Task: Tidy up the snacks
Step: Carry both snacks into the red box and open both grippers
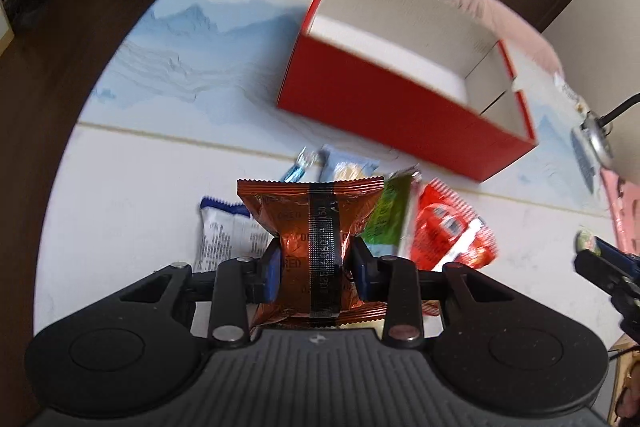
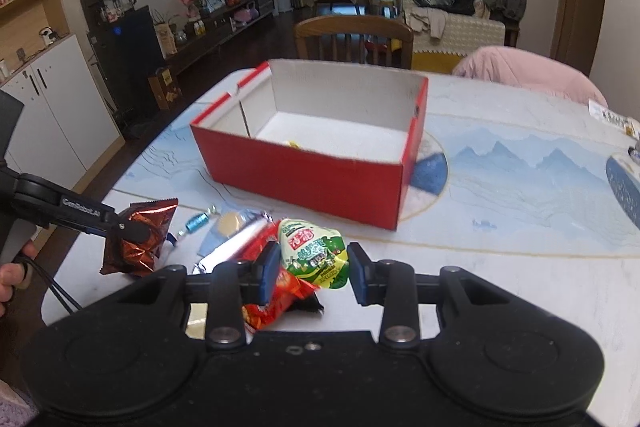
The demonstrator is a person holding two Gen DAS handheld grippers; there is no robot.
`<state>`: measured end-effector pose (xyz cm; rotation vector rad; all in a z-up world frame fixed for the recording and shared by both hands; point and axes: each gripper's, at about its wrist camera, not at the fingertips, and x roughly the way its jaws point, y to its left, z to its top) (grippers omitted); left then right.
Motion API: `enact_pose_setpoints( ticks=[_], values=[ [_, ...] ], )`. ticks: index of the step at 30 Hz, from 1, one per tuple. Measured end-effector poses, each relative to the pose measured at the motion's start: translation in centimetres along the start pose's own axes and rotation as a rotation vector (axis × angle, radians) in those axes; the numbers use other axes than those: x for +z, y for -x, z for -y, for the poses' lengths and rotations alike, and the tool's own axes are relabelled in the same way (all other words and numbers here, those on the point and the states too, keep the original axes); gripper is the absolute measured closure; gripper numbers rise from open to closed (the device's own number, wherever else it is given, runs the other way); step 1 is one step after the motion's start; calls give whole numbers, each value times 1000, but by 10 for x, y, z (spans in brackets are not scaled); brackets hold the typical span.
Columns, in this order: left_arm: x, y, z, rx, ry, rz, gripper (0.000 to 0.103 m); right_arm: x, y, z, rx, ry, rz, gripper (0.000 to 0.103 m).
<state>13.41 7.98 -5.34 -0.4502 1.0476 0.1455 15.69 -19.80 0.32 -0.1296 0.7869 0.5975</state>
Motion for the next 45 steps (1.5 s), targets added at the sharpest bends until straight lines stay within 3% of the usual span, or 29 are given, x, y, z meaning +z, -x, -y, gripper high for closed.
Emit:
enact_pose_setpoints(
  ticks=[12, 25, 35, 45],
  values=[
    [46, 49, 30, -20, -76, 128, 69, 50, -2, 3, -15, 53, 69, 67],
    [116, 28, 66, 41, -149, 150, 69, 108, -46, 29, -60, 60, 68, 67],
    [164, -19, 88, 99, -219, 100, 69, 125, -108, 39, -66, 88, -37, 67],
    [193, -79, 100, 131, -257, -33, 69, 134, -176, 49, -6, 73, -221, 67]
  ],
)
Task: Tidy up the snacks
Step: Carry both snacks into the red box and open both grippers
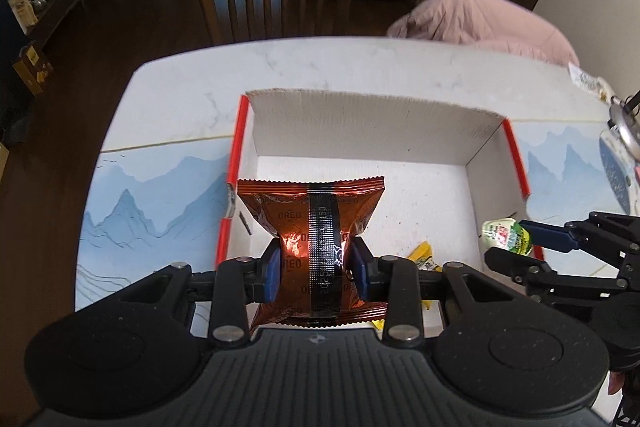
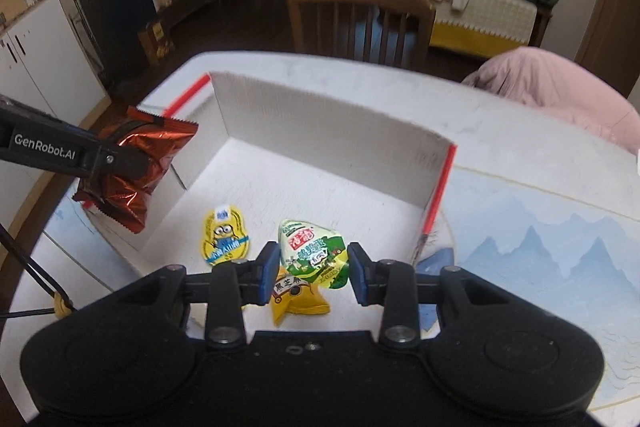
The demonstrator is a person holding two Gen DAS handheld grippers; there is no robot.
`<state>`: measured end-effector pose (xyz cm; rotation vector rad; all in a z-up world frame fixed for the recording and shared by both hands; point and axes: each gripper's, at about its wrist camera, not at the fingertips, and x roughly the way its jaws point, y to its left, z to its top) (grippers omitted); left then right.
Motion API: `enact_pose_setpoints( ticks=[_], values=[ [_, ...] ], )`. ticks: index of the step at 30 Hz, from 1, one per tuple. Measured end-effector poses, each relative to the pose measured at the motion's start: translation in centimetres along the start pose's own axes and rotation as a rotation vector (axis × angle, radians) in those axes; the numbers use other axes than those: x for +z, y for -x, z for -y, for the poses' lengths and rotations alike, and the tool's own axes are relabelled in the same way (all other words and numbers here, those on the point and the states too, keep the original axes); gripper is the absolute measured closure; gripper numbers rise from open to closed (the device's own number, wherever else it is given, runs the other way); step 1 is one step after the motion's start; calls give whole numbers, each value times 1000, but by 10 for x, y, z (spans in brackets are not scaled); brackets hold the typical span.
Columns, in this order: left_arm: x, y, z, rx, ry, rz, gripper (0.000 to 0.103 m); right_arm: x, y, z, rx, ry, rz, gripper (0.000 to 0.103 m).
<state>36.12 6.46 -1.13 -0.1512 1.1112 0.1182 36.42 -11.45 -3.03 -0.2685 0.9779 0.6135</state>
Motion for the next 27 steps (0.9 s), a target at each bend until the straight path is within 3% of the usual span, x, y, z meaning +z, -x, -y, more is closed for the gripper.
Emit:
enact_pose_setpoints(
  ticks=[10, 27],
  values=[
    [10, -53, 9, 39, -35, -106, 69, 3, -51, -3, 3, 31, -120, 67],
    [6, -92, 15, 67, -69, -204, 66, 1, -71, -10, 5, 94, -164, 64]
  ],
)
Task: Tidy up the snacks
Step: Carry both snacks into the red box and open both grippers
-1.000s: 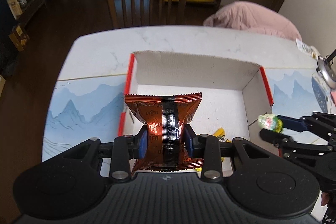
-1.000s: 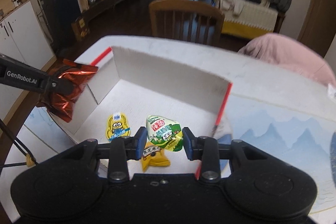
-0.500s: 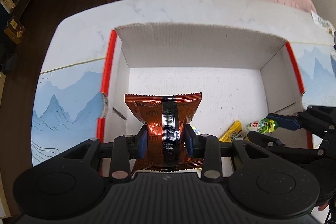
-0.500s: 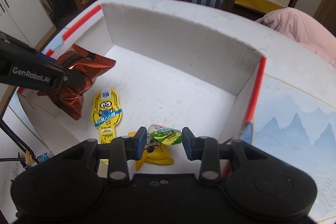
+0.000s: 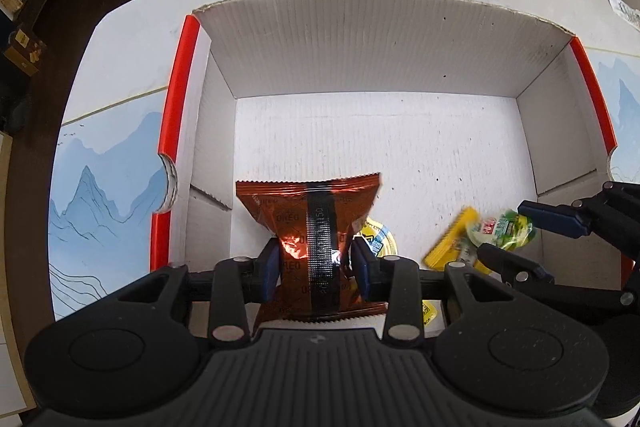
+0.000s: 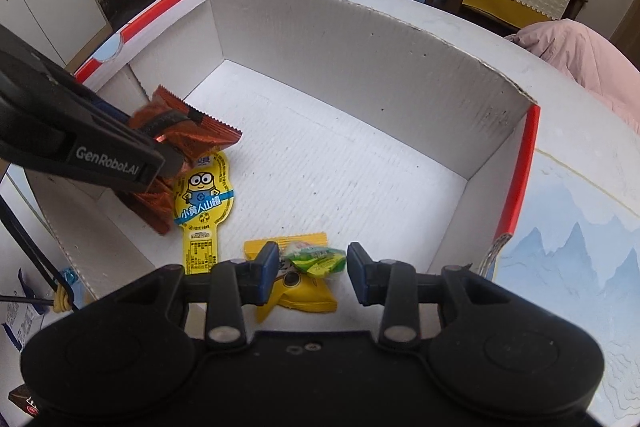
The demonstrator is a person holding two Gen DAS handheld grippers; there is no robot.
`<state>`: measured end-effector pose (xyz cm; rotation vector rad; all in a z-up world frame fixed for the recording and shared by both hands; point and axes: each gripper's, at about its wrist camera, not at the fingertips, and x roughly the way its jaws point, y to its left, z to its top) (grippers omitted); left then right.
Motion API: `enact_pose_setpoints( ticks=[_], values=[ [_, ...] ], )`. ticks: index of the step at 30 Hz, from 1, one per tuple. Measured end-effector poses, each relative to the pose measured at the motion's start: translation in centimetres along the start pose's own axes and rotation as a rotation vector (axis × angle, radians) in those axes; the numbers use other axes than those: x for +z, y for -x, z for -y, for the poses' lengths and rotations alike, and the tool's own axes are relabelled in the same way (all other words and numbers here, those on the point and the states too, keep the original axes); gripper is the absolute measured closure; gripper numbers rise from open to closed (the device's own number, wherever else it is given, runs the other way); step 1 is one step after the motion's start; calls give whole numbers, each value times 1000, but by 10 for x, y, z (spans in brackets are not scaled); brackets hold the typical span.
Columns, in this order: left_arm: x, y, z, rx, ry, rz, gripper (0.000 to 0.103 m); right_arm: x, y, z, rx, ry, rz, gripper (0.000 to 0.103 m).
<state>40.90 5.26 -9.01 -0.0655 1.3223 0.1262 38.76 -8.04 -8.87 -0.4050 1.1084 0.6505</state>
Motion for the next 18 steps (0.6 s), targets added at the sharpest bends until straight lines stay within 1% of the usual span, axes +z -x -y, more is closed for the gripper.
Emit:
enact_pose_setpoints(
  ticks=[1, 2, 4, 10, 18],
  values=[
    [0, 0, 0, 0, 1, 0, 63, 1, 0, -1, 0, -1, 0, 63],
    [-1, 1, -1, -1, 3, 2, 57, 0, 1, -1, 0, -1, 4, 62],
    [-3, 3, -2, -7, 12, 12, 51, -1, 4, -1, 3, 0, 9, 60],
    [-8, 21, -8, -17, 16, 57, 51, -2, 24, -2, 4, -22, 59, 56],
    [-23, 56, -17, -50, 37, 135, 51, -7, 64, -5, 3, -57, 144, 49]
  ],
)
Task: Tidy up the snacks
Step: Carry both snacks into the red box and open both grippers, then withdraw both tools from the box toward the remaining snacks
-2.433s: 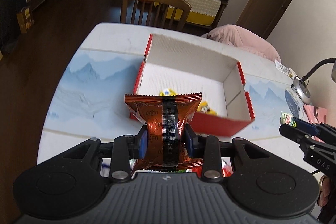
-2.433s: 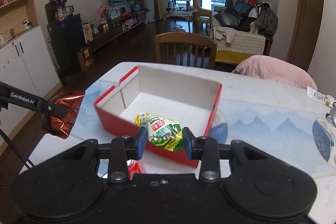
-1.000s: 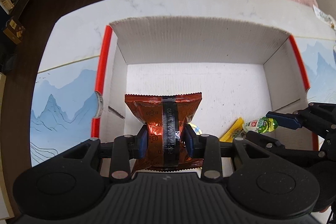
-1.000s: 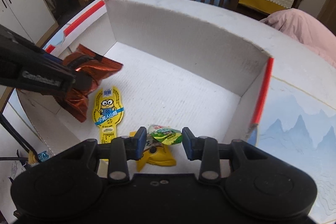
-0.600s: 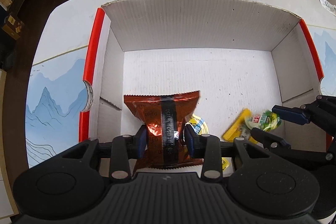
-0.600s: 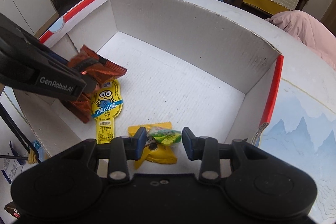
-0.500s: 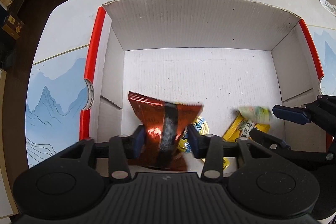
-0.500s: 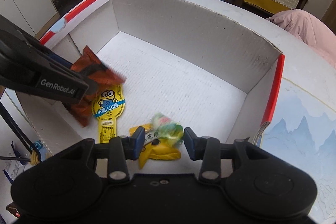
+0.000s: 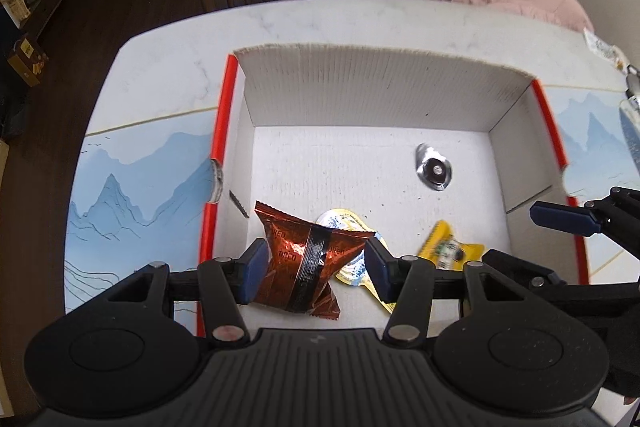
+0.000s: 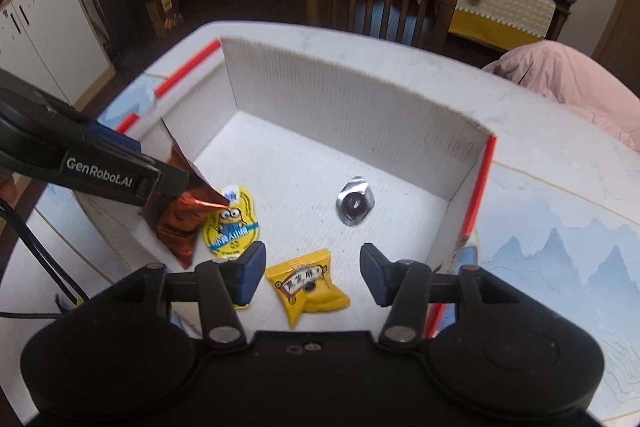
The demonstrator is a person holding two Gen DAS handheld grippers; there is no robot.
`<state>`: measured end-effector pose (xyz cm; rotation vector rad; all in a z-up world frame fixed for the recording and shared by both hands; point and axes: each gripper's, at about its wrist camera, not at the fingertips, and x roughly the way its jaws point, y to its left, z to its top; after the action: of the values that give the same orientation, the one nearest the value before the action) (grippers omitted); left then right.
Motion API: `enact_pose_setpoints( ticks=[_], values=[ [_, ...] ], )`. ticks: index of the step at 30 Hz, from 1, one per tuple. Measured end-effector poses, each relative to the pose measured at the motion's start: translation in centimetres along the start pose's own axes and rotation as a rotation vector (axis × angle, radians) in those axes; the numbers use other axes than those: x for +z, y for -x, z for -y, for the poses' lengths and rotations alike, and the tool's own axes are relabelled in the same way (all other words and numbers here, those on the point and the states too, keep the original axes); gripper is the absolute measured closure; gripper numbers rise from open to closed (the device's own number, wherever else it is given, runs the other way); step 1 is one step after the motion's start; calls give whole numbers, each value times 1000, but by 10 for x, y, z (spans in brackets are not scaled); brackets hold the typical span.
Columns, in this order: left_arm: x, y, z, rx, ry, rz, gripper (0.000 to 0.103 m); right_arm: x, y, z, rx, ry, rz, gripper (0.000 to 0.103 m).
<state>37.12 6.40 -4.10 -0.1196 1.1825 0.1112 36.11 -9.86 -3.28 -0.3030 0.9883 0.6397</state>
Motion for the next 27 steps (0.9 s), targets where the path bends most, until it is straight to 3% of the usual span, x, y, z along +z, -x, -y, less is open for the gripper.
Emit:
enact_pose_setpoints(
  ticks=[13, 17, 20, 27],
  values=[
    [-36, 70, -8, -42, -7, 143, 51, -15, 67, -22, -2, -31, 121, 40],
    [-51, 93, -8, -59, -7, 188, 51, -24, 87, -31, 4, -32, 165, 29],
    [-65, 109, -8, -70, -10, 222, 50, -30, 99, -40, 9, -29, 188, 28],
    [-99, 140, -12, -107, -13, 299, 42, -50, 124, -57, 29, -27, 232, 19]
  ],
)
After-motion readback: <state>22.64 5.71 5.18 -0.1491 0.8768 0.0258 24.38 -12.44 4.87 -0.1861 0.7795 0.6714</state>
